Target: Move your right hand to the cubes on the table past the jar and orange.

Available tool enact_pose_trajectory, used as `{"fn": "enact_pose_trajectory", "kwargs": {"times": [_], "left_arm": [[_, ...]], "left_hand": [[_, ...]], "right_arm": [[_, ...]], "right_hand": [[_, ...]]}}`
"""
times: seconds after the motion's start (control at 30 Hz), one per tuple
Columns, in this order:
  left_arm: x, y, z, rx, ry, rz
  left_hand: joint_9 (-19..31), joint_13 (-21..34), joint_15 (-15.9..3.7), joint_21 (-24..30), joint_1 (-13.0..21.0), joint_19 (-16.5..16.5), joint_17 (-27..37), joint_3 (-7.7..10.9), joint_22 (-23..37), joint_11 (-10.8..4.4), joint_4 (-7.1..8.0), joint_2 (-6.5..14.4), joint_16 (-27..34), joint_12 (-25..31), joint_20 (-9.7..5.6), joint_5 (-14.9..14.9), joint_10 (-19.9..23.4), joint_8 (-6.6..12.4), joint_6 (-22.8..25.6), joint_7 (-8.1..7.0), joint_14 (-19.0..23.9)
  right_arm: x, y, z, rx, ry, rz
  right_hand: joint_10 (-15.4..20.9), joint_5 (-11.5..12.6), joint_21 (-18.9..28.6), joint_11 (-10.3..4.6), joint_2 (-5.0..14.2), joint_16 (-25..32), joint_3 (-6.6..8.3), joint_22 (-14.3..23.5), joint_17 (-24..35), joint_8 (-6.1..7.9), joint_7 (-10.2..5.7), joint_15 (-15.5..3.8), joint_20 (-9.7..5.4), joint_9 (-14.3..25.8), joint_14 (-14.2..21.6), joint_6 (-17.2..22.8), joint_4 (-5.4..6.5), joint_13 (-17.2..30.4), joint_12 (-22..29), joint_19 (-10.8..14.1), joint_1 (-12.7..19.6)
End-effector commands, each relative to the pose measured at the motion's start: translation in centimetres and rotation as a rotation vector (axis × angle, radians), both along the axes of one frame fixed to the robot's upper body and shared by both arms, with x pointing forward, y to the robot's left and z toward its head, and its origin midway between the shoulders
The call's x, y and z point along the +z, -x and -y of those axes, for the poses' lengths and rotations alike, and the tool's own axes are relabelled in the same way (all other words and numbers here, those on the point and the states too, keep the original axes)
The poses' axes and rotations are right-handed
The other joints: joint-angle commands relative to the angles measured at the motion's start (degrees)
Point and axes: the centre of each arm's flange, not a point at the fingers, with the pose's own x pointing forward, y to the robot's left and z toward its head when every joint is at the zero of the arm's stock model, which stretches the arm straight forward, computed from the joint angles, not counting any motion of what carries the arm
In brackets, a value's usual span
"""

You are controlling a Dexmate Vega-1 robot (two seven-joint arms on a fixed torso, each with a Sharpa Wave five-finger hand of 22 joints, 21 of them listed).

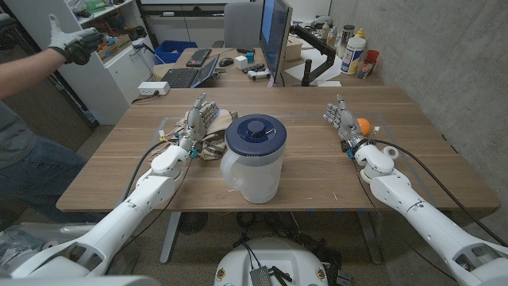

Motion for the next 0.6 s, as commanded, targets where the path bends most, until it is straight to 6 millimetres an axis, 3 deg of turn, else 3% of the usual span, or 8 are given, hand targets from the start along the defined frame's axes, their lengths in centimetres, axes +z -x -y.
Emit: {"fn": "enact_pose_trajectory", "kwargs": {"times": [0.03, 0.6], "left_arm": [[0.5, 1.9, -0.4, -0.001, -0.039, 0.007], [2.3, 1.5, 1.3, 0.022, -0.096, -0.005]], "left_hand": [[0.17, 0.23, 0.02, 0.25, 0.13, 0.49, 0.16, 0.21, 0.15, 0.03, -0.04, -0.43, 0.23, 0.24, -2.11, 0.38, 0.48, 0.49, 0.18, 0.33, 0.52], [0.16, 0.21, -0.02, -0.24, 0.55, 0.64, 0.14, -0.15, 0.17, -0.15, -0.24, -0.14, 0.38, 0.43, -2.05, 0.96, 0.88, 0.72, 0.73, 0.23, 0.85]], "right_arm": [[-0.9, 1.6, -0.6, -0.01, 0.006, -0.011], [-0.9, 0.0, 1.2, 0.013, 0.011, -0.008]], "right_hand": [[0.0, 0.24, 0.31, 0.5, 0.07, 0.35, -0.46, 0.12, 0.24, 0.31, 2.18, -0.2, -0.31, 0.09, 0.4, 0.57, -0.02, 0.22, 0.27, 0.28, 0.42], [0.43, 0.33, 0.24, 0.36, 0.29, 0.52, -0.51, 0.13, 0.26, 0.37, 1.52, -0.16, -0.05, 0.1, 1.14, 1.28, -0.22, 0.24, 0.26, 0.4, 0.64]]}}
